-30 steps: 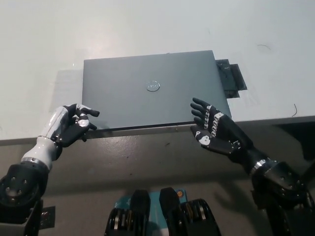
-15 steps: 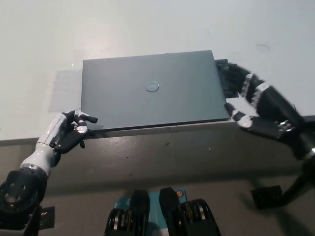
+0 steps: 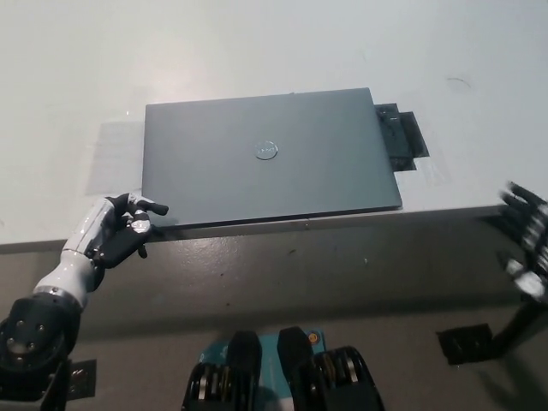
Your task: The robot uses its right hand to push down on the lid of a laptop kept in the middle of the desk to close it
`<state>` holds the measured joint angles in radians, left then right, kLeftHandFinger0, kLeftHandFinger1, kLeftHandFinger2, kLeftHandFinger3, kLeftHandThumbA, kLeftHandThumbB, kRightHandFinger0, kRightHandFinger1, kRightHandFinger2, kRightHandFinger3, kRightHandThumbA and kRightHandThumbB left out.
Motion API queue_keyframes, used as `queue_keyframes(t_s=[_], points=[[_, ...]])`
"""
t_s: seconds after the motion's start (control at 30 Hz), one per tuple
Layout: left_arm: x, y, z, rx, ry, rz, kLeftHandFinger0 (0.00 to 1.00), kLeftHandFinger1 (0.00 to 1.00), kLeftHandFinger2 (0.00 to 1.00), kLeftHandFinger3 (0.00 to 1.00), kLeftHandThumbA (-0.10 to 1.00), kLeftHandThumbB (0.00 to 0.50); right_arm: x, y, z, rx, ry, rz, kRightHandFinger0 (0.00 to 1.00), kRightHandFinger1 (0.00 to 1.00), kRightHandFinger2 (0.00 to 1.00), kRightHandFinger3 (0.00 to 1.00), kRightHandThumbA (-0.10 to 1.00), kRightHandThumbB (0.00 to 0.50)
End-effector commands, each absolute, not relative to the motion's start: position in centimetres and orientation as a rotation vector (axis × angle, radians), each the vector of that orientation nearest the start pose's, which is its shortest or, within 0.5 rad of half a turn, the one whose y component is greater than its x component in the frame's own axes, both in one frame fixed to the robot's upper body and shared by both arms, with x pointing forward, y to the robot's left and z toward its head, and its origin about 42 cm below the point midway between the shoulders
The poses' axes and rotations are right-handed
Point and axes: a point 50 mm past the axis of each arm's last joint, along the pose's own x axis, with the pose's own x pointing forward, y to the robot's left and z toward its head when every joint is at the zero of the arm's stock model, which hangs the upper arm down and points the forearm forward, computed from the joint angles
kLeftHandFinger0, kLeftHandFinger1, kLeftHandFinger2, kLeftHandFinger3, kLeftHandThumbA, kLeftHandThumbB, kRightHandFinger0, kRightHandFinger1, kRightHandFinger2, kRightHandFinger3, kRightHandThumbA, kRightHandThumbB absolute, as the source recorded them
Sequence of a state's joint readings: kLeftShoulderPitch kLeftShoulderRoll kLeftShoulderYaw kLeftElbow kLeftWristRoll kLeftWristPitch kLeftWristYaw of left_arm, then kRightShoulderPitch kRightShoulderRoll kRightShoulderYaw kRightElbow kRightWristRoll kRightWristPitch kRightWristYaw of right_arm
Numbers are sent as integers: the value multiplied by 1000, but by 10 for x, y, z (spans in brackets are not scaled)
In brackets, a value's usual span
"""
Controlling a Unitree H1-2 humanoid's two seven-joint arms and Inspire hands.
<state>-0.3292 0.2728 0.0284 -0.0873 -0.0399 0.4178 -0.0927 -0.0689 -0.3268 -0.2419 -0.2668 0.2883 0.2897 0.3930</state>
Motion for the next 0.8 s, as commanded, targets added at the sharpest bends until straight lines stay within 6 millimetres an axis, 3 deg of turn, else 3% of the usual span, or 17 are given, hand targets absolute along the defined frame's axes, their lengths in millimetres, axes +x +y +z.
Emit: queue_keyframes(t_s=[0.0,0.07,0.2,0.23,0.5,0.53,0.77], points=[[380,281,230,257,-62,-76,291,480,644,646,-98,103,269,-369,204,-52,-154,127,1000,1000,1000,1000,497,366],[381,284,235,265,-75,-71,286,472,653,645,-100,93,264,-377,203,-36,-142,99,1000,1000,1000,1000,518,388],[382,286,234,257,-75,-76,290,466,646,627,-100,101,255,-385,196,-22,-135,76,1000,1000,1000,1000,471,344],[382,286,234,259,-72,-71,305,474,642,626,-100,105,253,-385,195,-32,-123,63,1000,1000,1000,1000,482,381],[379,288,233,244,-67,-45,280,417,562,620,-100,118,255,-383,195,-60,-107,61,1000,1000,1000,1000,500,394],[378,288,233,238,-66,-44,275,419,565,624,-100,114,255,-383,196,-72,-99,56,1000,1000,1000,1000,531,424],[374,289,234,231,-70,-37,283,418,558,634,-100,109,257,-383,194,-76,-105,69,1000,1000,1000,1000,530,419]])
